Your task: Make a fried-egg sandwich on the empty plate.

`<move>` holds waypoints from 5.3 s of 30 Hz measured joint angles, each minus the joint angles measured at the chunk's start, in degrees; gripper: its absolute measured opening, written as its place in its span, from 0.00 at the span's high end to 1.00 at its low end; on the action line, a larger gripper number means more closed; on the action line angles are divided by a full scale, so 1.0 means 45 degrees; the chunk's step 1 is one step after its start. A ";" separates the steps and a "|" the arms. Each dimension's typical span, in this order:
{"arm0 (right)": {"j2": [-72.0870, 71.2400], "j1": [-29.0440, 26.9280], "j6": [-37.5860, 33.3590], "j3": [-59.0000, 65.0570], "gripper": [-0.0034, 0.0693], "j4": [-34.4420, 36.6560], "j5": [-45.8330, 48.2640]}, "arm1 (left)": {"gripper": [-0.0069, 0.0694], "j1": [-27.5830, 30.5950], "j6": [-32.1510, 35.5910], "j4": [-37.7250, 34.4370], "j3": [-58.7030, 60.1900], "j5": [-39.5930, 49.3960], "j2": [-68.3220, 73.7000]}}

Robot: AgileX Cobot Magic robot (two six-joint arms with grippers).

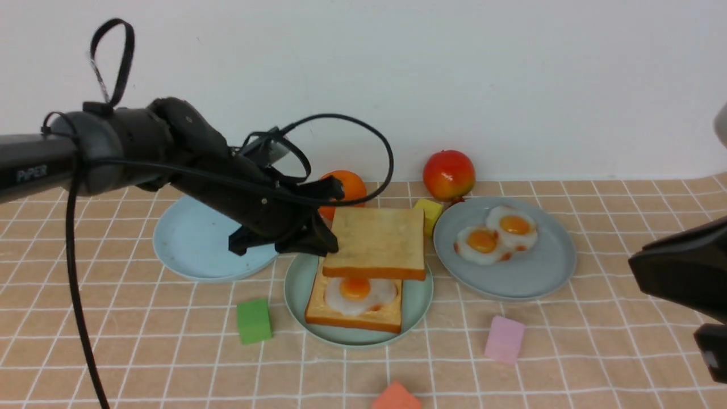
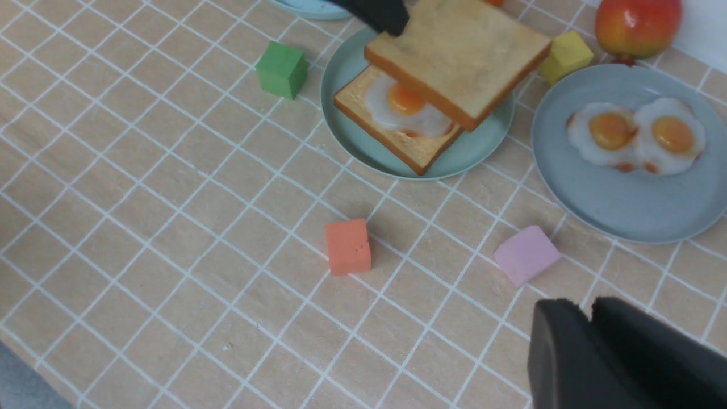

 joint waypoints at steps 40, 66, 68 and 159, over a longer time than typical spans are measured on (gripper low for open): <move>-0.0602 0.0000 0.1092 0.0013 0.77 -0.1716 -0.0998 | 0.28 0.0012 -0.1435 0.4589 0.0012 0.2066 -0.4255; -1.1909 0.0000 0.2387 0.8036 0.97 -0.3830 -0.2756 | 0.93 0.0024 -0.7124 0.7040 0.9113 0.5675 -2.3283; -1.1723 0.0000 0.2387 0.8036 0.97 -0.3961 -0.2915 | 0.93 0.0024 -0.7241 0.7140 0.9213 0.5687 -2.4044; -1.1619 -0.0068 0.2387 0.8060 0.84 -0.4360 -0.3416 | 0.88 0.2387 -0.4094 0.9695 1.8414 -0.4167 -2.5396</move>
